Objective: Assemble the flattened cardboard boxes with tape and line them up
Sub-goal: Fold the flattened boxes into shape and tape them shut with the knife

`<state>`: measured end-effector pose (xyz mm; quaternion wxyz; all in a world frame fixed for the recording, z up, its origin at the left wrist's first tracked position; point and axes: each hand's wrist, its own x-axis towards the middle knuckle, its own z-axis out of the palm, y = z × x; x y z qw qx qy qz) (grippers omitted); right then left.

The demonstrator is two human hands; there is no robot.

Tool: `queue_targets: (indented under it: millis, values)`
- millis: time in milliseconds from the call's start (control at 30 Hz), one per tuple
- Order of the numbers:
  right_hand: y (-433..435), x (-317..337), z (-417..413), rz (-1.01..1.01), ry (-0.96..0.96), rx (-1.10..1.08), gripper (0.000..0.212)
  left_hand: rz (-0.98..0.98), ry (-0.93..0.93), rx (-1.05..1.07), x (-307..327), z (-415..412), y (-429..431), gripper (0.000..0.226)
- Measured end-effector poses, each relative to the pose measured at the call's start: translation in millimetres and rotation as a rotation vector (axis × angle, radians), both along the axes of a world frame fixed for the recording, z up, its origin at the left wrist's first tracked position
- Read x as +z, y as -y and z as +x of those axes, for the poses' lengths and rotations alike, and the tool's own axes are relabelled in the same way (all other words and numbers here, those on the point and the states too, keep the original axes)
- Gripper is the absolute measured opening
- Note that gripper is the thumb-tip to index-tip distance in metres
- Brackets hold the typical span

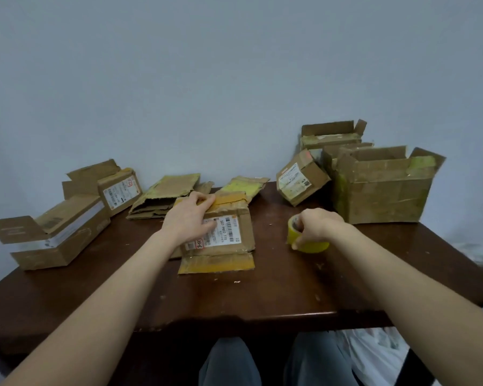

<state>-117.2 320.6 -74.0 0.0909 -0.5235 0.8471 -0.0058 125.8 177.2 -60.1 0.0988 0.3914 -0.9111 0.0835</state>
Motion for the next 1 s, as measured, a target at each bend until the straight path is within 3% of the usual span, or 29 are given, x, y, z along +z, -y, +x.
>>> queue_targets:
  millis: [100, 233, 300, 367, 467, 533, 600, 667, 733, 833, 933, 1000]
  values:
    - [-1, -4, 0, -0.123, -0.018, -0.007, 0.017, 0.016, -0.032, -0.022, 0, 3, -1, 0.067]
    - [17, 40, 11, -0.673, 0.337, 0.090, 0.028, 0.042, -0.057, -0.049, 1, 9, 4, 0.066]
    - [34, 72, 29, -0.852, 0.487, 0.192, 0.031, 0.059, -0.071, -0.069, 1, 11, 7, 0.064]
    - [56, 94, 51, -0.850, 0.524, 0.278, 0.033, 0.069, -0.085, -0.085, 1, 12, 11, 0.062]
    - [96, 96, 74, -0.684, 0.480, 0.366, 0.038, 0.198, -0.211, -0.090, 2, 14, 16, 0.051]
    - [114, 91, 82, -0.584, 0.486, 0.397, 0.040, 0.517, -0.658, -0.104, 6, 16, 17, 0.051]
    - [123, 90, 86, -0.556, 0.499, 0.432, 0.041, 0.814, -1.136, -0.059, 17, 14, 13, 0.034]
    - [129, 91, 89, -0.548, 0.467, 0.458, 0.042, 0.945, -1.328, 0.008, 30, 10, 14, 0.021]
    - [132, 92, 90, -0.531, 0.475, 0.466, 0.040, 0.947, -1.326, 0.020, 40, 6, 14, 0.027]
    - [132, 94, 92, -0.518, 0.477, 0.478, 0.041, 0.687, -1.278, 0.065, 40, -1, 17, 0.025]
    - [127, 94, 89, -0.509, 0.522, 0.505, 0.028, 0.573, -1.263, 0.168, 38, -3, 24, 0.021]
    - [123, 87, 81, -0.516, 0.558, 0.479, 0.043, 0.514, -1.221, 0.245, 37, 1, 29, 0.022]
